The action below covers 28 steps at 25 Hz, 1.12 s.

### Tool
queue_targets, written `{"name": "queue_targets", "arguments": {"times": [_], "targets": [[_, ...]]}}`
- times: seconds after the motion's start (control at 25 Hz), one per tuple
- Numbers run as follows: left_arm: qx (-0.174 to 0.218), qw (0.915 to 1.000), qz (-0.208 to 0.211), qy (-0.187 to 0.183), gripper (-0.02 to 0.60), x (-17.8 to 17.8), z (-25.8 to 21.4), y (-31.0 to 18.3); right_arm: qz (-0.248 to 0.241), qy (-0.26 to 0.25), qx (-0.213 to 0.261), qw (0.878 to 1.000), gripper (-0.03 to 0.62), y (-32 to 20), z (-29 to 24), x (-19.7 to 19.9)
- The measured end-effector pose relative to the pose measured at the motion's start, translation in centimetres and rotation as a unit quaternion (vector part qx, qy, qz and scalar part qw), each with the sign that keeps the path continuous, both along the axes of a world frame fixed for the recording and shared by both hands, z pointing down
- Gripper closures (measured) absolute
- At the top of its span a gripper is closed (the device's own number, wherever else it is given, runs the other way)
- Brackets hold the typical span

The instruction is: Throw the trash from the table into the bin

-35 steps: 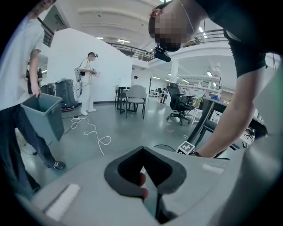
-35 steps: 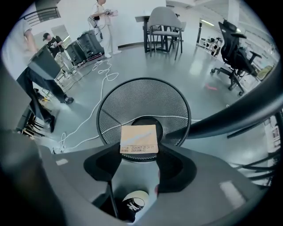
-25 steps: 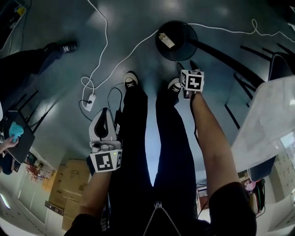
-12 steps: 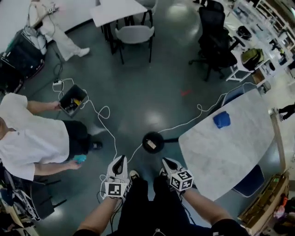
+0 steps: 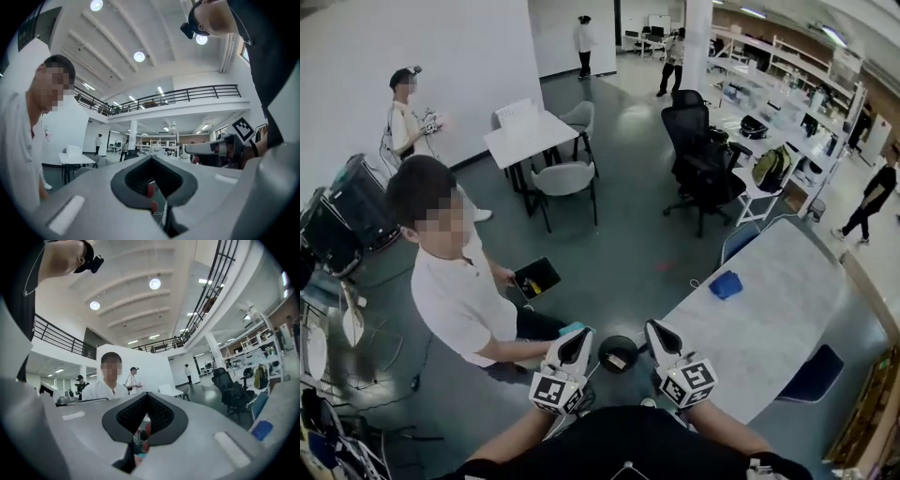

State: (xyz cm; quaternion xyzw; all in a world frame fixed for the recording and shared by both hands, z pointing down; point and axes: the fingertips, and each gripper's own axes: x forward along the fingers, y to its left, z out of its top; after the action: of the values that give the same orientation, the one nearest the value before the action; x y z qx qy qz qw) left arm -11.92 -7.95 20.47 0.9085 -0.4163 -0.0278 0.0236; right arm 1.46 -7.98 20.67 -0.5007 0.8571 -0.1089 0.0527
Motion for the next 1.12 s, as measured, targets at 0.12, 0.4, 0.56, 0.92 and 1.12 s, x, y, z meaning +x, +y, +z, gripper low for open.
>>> {"name": "queue_targets", "arguments": {"times": [0.12,0.4,0.56,0.92,1.12], "targets": [[0.000,0.9995,0.030,0.008,0.581,2.3,0.1,1.3,0.031,-0.013,0.011,0.999,0.568,1.3,-0.7,1.1],[0.028,0.9975,0.063,0.016,0.581,4.4,-1.0,1.6,0.075,-0.017,0.018,0.997,0.568,2.4,-1.1,2.1],[0.026,0.9974,0.065,0.016,0.581,4.5,-1.6,1.8,0.095,-0.007,0.021,0.995,0.568,2.8,-1.2,2.8],[0.018,0.9979,0.061,0.014,0.581,4.3,-0.9,2.9,0.098,0.005,0.016,0.995,0.568,3.9,-1.0,2.8],[0.016,0.9988,0.045,0.015,0.581,3.7,-0.8,3.3,0.089,0.005,0.014,0.996,0.569,4.5,-0.8,2.1]]}}
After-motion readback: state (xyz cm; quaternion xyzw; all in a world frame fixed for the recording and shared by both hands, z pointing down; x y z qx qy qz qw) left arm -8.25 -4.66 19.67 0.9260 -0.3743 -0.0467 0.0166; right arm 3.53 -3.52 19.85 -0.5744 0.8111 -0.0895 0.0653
